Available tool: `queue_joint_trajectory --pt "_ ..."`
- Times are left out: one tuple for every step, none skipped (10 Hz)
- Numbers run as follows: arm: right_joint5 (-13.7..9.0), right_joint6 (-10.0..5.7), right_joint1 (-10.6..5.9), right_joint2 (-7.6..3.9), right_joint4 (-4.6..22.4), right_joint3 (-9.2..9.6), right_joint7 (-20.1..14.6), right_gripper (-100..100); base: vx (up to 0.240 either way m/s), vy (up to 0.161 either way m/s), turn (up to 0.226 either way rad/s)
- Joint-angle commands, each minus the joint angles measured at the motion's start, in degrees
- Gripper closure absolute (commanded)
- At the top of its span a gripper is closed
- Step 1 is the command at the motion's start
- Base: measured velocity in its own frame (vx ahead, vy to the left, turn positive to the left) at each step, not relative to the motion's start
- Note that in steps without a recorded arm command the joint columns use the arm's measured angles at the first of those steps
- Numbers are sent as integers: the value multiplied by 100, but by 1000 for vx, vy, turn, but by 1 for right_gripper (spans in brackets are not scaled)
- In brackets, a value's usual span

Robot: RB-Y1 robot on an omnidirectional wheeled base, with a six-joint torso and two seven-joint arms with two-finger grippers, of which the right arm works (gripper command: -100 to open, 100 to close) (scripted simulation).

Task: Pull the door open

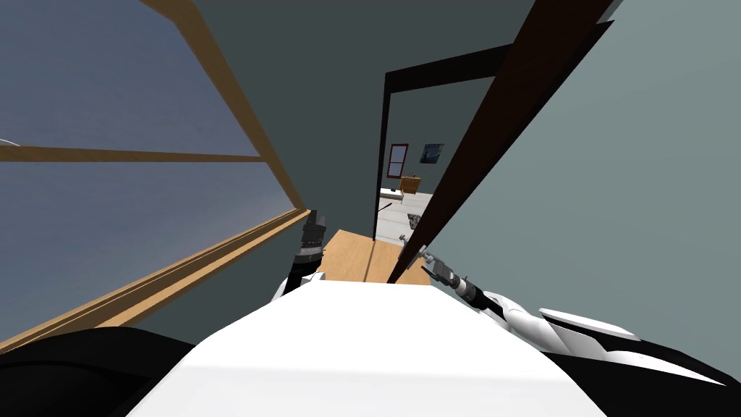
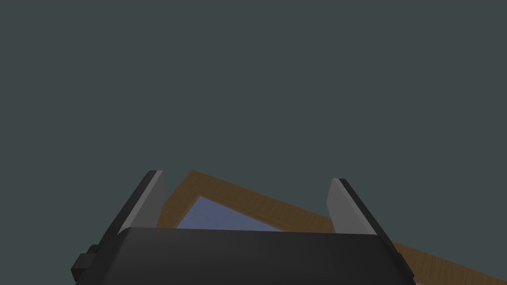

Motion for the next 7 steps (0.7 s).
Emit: queue_joint_trajectory --pt "134 -128 108 249 105 162 -63 100 21 9 -3" --pt "-7 69 -2 119 -29 28 -6 100 30 70 83" --pt "-6 76 -9 151 -15 36 -18 100 7 101 98" --pt "-5 81 -13 173 -6 43 -26 100 -8 65 39" --pt "-5 81 -13 173 -6 43 -26 100 -10 47 -3" --pt "-5 81 -13 173 -6 43 -26 100 8 27 -10" --pt "-5 81 -13 173 -6 43 -26 100 19 -3 15"
